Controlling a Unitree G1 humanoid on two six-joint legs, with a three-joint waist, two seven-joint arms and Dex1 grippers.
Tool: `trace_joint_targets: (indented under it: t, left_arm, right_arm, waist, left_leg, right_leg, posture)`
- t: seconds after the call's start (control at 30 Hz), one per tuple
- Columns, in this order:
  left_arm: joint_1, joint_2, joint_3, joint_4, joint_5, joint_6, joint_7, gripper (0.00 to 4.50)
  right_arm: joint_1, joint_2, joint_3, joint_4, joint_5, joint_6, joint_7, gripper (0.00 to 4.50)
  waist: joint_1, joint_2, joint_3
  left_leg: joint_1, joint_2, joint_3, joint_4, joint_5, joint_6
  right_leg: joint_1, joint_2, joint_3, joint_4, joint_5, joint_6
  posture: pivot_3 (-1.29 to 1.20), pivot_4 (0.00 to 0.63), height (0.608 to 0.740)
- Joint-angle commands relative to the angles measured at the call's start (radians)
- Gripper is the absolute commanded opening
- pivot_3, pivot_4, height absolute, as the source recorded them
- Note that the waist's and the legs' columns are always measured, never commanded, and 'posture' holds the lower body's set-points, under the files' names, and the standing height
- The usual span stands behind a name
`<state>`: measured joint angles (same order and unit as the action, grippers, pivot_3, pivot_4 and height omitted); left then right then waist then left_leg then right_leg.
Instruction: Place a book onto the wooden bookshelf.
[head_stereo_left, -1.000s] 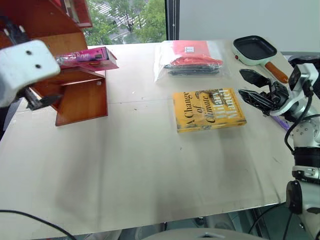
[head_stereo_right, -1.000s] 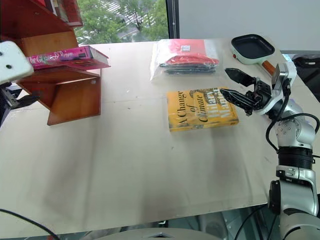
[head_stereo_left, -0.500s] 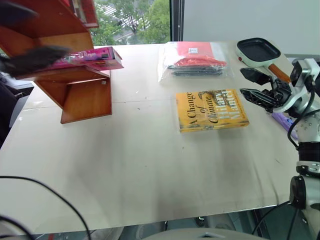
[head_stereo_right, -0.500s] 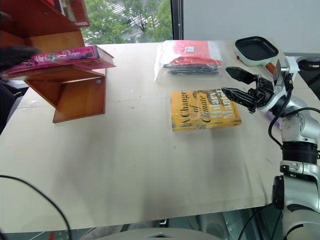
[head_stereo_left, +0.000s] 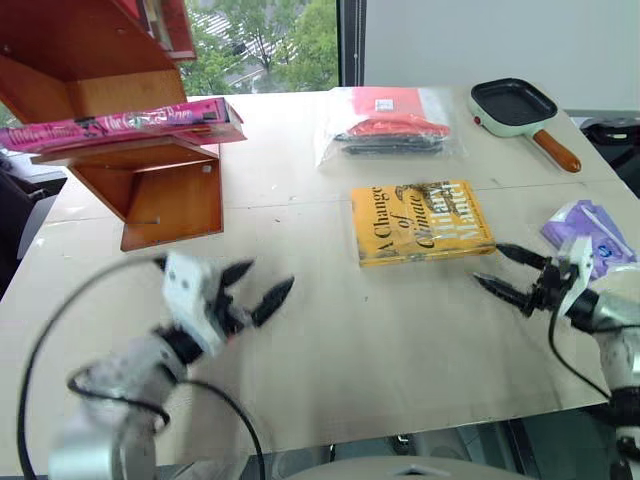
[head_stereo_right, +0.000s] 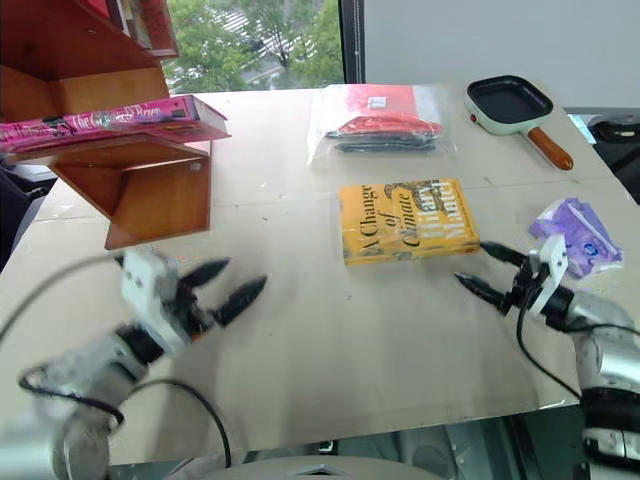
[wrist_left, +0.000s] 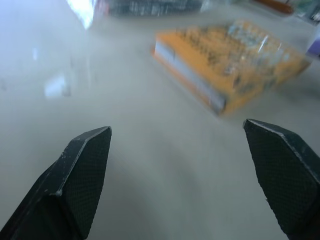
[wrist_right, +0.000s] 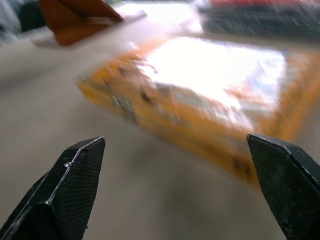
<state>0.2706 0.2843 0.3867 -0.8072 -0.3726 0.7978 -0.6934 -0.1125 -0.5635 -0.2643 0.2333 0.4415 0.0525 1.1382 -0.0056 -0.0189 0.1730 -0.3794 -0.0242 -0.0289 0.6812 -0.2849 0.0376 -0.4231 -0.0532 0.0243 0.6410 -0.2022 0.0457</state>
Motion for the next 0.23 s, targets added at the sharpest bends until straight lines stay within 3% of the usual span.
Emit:
trace_joint_targets:
  t: [0.03, 0.13, 0.23]
  left_arm:
    - [0.081, -0.033, -0.077, 0.069, 0.101, -0.229, 0.053, 4.36]
    - [0.137, -0.061, -0.103, 0.133, 0.106, -0.319, 0.073, 4.36]
    - [0.17, -0.044, -0.136, 0.175, 0.118, -0.397, 0.072, 4.36]
  right_arm:
    - [0.017, 0.016, -0.013, 0.023, -0.053, -0.122, -0.06, 4.5]
    - [0.053, 0.02, -0.009, 0.071, -0.093, -0.217, -0.079, 4.5]
    - [0.071, 0.017, -0.006, 0.073, -0.093, -0.245, -0.089, 4.5]
  waist:
    - [0.0, 0.0, 0.0]
    - [-0.005, 0.0, -0.003]
    - [-0.005, 0.0, -0.002]
  left_leg:
    - [0.0, 0.0, 0.0, 0.0, 0.0, 0.0]
    - [0.016, 0.002, 0.001, 0.002, 0.0, 0.001]
    - [0.017, 0.004, 0.001, 0.002, 0.0, 0.002]
  right_leg:
    - [0.0, 0.0, 0.0, 0.0, 0.0, 0.0]
    - [0.017, 0.002, -0.002, -0.002, -0.002, -0.003]
    - [0.018, 0.003, -0.004, -0.002, -0.005, 0.001]
  posture:
    - [0.0, 0.15, 0.735]
    - [0.0, 0.15, 0.735]
    - [0.0, 0.15, 0.735]
